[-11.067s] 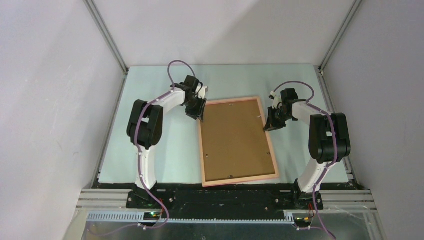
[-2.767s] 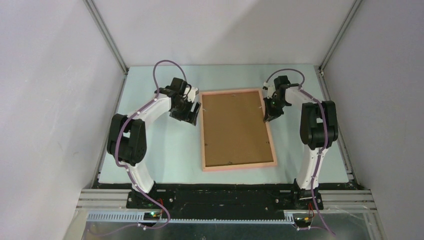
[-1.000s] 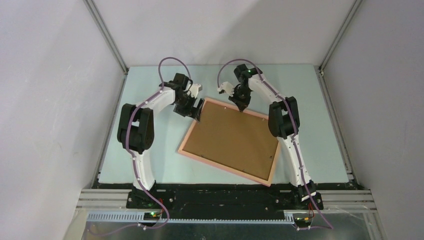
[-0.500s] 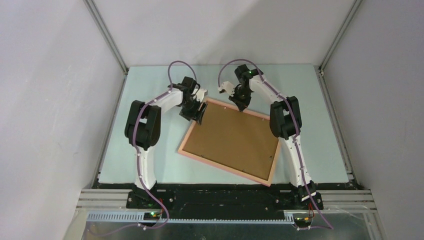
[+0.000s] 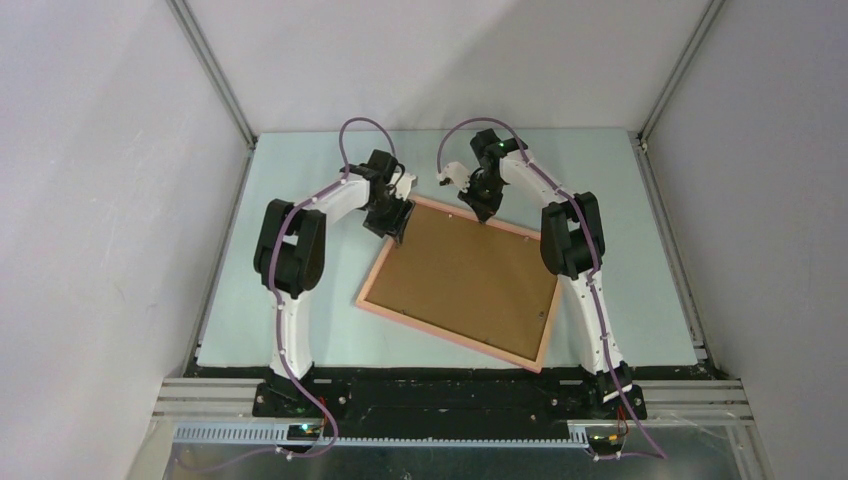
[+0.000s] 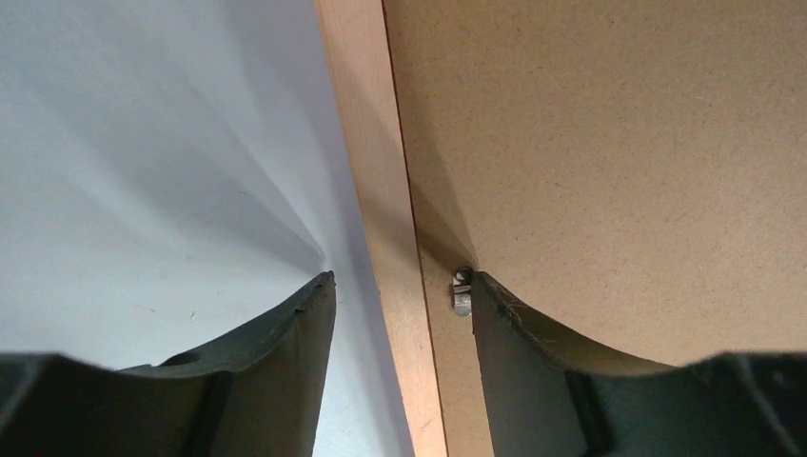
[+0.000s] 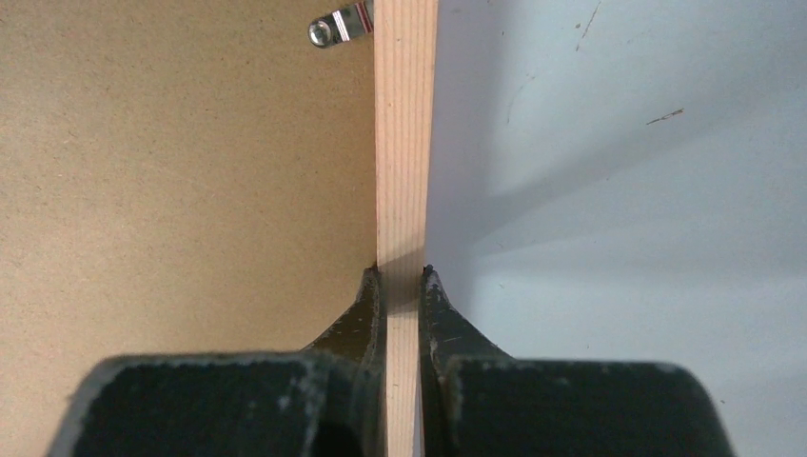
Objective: Put the photo into the frame
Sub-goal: Install the photo frame at the center of the board.
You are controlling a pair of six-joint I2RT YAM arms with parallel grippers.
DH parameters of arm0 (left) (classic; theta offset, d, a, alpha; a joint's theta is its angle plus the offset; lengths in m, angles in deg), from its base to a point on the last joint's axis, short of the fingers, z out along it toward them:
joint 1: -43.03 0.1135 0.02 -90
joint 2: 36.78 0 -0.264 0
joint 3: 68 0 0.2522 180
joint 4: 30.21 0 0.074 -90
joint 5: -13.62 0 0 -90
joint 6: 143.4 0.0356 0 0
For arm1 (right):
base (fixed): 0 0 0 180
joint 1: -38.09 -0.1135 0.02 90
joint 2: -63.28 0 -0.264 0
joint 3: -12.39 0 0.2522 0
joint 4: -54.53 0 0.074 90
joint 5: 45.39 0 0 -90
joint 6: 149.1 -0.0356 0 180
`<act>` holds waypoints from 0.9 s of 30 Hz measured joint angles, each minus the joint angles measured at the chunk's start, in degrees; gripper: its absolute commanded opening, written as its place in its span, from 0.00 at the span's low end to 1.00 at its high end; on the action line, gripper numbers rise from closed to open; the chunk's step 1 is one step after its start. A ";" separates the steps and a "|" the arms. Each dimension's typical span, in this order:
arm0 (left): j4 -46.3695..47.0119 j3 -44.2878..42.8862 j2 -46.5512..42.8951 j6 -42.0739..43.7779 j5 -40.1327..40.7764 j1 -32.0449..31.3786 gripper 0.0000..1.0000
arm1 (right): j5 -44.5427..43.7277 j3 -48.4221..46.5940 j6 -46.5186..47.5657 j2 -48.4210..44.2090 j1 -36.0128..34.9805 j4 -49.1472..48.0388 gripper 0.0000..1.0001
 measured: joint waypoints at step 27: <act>1.73 1.90 -1.20 1.14 0.15 -0.66 0.53 | 0.24 0.15 -0.22 -0.09 0.13 -0.15 0.00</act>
